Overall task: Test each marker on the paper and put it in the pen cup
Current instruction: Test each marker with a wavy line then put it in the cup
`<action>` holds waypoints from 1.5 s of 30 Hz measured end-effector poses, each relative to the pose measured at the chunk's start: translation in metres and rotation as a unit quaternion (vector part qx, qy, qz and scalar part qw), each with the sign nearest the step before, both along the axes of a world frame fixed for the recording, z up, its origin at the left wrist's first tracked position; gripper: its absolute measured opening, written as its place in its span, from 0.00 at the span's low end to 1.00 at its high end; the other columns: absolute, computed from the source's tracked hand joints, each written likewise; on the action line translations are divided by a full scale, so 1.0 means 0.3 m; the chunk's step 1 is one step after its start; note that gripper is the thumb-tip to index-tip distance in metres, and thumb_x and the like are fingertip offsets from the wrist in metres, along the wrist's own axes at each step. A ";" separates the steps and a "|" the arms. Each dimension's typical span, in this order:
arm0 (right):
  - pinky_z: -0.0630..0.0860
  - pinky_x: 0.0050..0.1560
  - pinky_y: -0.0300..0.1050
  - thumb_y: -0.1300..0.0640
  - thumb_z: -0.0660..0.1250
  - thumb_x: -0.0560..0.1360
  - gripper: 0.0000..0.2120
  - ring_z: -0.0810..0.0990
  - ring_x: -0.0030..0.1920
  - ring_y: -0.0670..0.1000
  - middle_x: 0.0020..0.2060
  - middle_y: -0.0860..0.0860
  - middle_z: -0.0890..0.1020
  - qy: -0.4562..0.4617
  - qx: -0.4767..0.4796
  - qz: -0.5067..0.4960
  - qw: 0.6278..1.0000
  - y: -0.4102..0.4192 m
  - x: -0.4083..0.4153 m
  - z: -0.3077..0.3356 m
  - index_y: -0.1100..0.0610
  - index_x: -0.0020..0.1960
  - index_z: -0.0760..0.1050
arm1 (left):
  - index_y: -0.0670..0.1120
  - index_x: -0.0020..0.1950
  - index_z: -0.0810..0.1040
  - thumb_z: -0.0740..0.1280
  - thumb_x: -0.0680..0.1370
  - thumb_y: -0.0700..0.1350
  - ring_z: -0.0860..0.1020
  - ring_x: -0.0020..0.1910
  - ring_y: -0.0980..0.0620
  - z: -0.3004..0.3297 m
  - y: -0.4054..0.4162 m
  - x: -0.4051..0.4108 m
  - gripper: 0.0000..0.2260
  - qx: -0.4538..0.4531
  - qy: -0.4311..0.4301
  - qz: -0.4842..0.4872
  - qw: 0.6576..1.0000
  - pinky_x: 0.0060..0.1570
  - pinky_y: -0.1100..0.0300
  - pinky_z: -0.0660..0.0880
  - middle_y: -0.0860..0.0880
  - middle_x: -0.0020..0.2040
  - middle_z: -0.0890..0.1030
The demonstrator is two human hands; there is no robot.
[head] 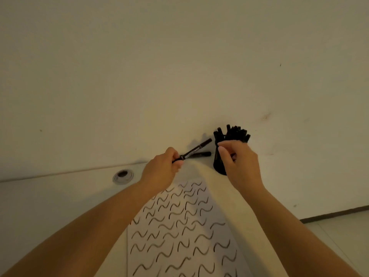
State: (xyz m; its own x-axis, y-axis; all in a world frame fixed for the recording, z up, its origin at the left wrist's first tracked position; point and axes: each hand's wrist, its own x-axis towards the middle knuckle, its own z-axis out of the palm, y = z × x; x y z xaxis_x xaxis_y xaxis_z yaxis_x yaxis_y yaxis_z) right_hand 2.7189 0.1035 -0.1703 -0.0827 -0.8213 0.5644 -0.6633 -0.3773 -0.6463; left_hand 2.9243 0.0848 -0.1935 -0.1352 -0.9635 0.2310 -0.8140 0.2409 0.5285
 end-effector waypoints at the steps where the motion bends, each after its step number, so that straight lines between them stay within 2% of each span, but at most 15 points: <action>1: 0.70 0.39 0.37 0.51 0.62 0.76 0.06 0.75 0.39 0.41 0.38 0.43 0.79 -0.050 0.062 0.031 0.996 0.044 0.016 0.000 0.48 0.46 0.77 | 0.51 0.49 0.69 0.58 0.79 0.51 0.78 0.42 0.54 0.009 0.053 -0.021 0.05 0.008 0.057 -0.011 0.998 0.43 0.54 0.76 0.54 0.41 0.80; 4: 0.70 0.32 0.31 0.45 0.58 0.75 0.11 0.75 0.33 0.40 0.32 0.45 0.79 -0.114 0.156 0.113 0.975 0.191 0.062 -0.027 0.46 0.41 0.77 | 0.57 0.43 0.69 0.61 0.78 0.49 0.77 0.37 0.63 0.013 0.232 -0.069 0.04 0.018 0.151 -0.049 0.987 0.39 0.68 0.73 0.57 0.36 0.80; 7: 0.70 0.32 0.32 0.49 0.58 0.76 0.12 0.75 0.30 0.40 0.27 0.43 0.79 -0.178 0.181 0.153 0.955 0.337 0.093 -0.071 0.46 0.39 0.78 | 0.58 0.43 0.70 0.62 0.77 0.49 0.77 0.35 0.64 -0.016 0.402 -0.087 0.04 0.050 0.166 -0.096 0.980 0.38 0.73 0.72 0.58 0.34 0.79; 10: 0.70 0.32 0.31 0.52 0.57 0.78 0.14 0.73 0.29 0.39 0.26 0.43 0.77 -0.246 0.170 0.139 0.944 0.454 0.101 -0.116 0.50 0.40 0.79 | 0.61 0.41 0.73 0.61 0.76 0.52 0.76 0.32 0.62 -0.038 0.530 -0.080 0.05 0.071 0.164 -0.106 0.978 0.33 0.72 0.71 0.61 0.33 0.79; 13: 0.70 0.31 0.31 0.52 0.56 0.78 0.14 0.72 0.28 0.40 0.25 0.45 0.77 -0.295 0.173 0.139 0.929 0.546 0.114 -0.129 0.53 0.41 0.79 | 0.60 0.40 0.75 0.59 0.76 0.54 0.74 0.30 0.57 -0.038 0.627 -0.078 0.07 0.071 0.161 -0.110 0.978 0.32 0.62 0.71 0.60 0.31 0.76; 15: 0.69 0.30 0.32 0.52 0.56 0.78 0.14 0.71 0.27 0.41 0.24 0.44 0.75 -0.278 0.176 0.159 0.931 0.594 0.124 -0.137 0.54 0.40 0.78 | 0.59 0.40 0.74 0.58 0.77 0.54 0.73 0.29 0.58 -0.036 0.682 -0.079 0.08 0.048 0.135 -0.110 0.984 0.33 0.61 0.72 0.58 0.30 0.76; 18: 0.66 0.27 0.34 0.50 0.56 0.78 0.18 0.67 0.24 0.42 0.21 0.45 0.71 -0.251 0.182 0.153 0.938 0.660 0.158 -0.161 0.57 0.36 0.76 | 0.53 0.44 0.73 0.54 0.78 0.56 0.71 0.30 0.56 -0.047 0.750 -0.088 0.12 -0.037 0.025 -0.086 0.995 0.30 0.62 0.67 0.56 0.30 0.72; 22: 0.66 0.27 0.37 0.50 0.55 0.79 0.18 0.66 0.21 0.43 0.18 0.45 0.69 -0.378 0.202 0.061 0.902 0.666 0.129 -0.173 0.53 0.34 0.73 | 0.52 0.47 0.72 0.45 0.75 0.61 0.69 0.29 0.56 -0.073 0.816 -0.060 0.21 -0.111 -0.084 -0.019 0.990 0.27 0.64 0.63 0.58 0.33 0.69; 24: 0.65 0.28 0.40 0.50 0.55 0.79 0.17 0.65 0.22 0.43 0.18 0.45 0.68 -0.434 0.185 0.005 0.882 0.646 0.049 -0.167 0.54 0.35 0.73 | 0.51 0.48 0.74 0.48 0.75 0.60 0.71 0.30 0.57 -0.085 0.834 0.007 0.19 -0.089 -0.039 0.034 0.995 0.28 0.63 0.64 0.58 0.33 0.73; 27: 0.66 0.26 0.35 0.53 0.60 0.76 0.13 0.68 0.23 0.42 0.21 0.47 0.72 -0.313 0.182 0.060 0.930 0.681 -0.001 -0.204 0.54 0.36 0.76 | 0.56 0.45 0.72 0.51 0.76 0.58 0.74 0.29 0.58 -0.108 0.823 0.076 0.13 -0.034 0.051 0.016 0.998 0.28 0.64 0.68 0.59 0.33 0.78; 30: 0.73 0.33 0.35 0.59 0.63 0.74 0.08 0.75 0.28 0.45 0.26 0.49 0.78 -0.206 0.184 0.165 0.947 0.741 0.030 -0.255 0.53 0.37 0.76 | 0.57 0.47 0.74 0.48 0.75 0.62 0.74 0.34 0.58 -0.143 0.802 0.042 0.18 0.023 0.059 -0.080 0.995 0.34 0.64 0.70 0.54 0.38 0.79; 33: 0.76 0.38 0.38 0.61 0.64 0.72 0.07 0.78 0.32 0.48 0.30 0.48 0.80 -0.171 0.181 0.178 0.952 0.755 0.030 -0.279 0.52 0.38 0.74 | 0.55 0.50 0.75 0.48 0.77 0.59 0.71 0.42 0.61 -0.186 0.788 0.009 0.18 0.036 0.006 -0.090 0.995 0.42 0.61 0.70 0.55 0.41 0.75; 38: 0.75 0.37 0.42 0.58 0.65 0.73 0.07 0.77 0.34 0.51 0.34 0.43 0.80 -0.114 0.204 0.197 0.952 0.769 0.037 -0.284 0.49 0.38 0.73 | 0.56 0.49 0.75 0.46 0.75 0.61 0.70 0.45 0.62 -0.203 0.780 0.011 0.21 0.036 0.033 -0.083 0.995 0.44 0.62 0.71 0.57 0.42 0.74; 41: 0.72 0.31 0.36 0.57 0.65 0.73 0.08 0.75 0.31 0.47 0.35 0.39 0.79 -0.076 0.189 0.187 0.961 0.770 0.043 -0.282 0.47 0.37 0.72 | 0.57 0.48 0.75 0.47 0.77 0.61 0.71 0.45 0.61 -0.206 0.778 0.015 0.19 0.038 0.037 -0.080 0.995 0.45 0.61 0.71 0.57 0.42 0.75; 45: 0.71 0.31 0.30 0.63 0.64 0.73 0.13 0.76 0.33 0.41 0.34 0.38 0.78 -0.095 0.174 0.151 0.968 0.773 0.029 -0.284 0.49 0.35 0.69 | 0.56 0.49 0.76 0.48 0.78 0.60 0.72 0.46 0.58 -0.208 0.782 0.012 0.18 0.040 0.047 -0.076 0.995 0.47 0.57 0.72 0.54 0.43 0.77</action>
State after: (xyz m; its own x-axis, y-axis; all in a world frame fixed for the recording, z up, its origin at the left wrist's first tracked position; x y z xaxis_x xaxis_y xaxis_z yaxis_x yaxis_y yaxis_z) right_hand 2.7277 0.3355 -0.2556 0.1156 -0.9619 0.2477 -0.4130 -0.2733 -0.8688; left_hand 2.9277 0.3193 -0.2560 -0.2630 -0.9493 0.1723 -0.7167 0.3118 0.6238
